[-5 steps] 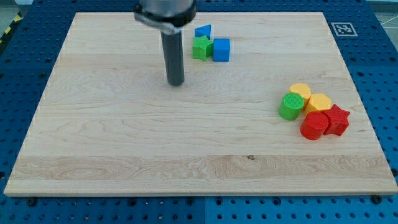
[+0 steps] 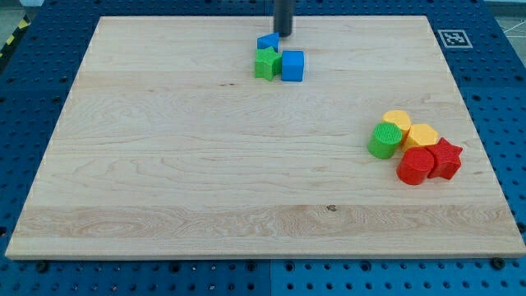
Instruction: Point at the blue triangle
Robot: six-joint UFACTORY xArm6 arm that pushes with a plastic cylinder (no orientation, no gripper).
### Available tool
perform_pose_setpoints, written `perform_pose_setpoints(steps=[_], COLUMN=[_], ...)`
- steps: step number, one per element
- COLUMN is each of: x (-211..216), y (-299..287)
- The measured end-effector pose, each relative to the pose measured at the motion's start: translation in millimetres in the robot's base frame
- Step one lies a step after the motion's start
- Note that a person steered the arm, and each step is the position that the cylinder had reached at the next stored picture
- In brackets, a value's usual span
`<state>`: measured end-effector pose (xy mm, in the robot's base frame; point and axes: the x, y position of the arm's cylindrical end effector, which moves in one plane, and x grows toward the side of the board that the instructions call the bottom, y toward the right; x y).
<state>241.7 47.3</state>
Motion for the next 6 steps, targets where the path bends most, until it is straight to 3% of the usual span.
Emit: perform_pose_setpoints(steps=[2, 3, 4, 6], x=[27, -9, -49, -48], y=[70, 74, 38, -37])
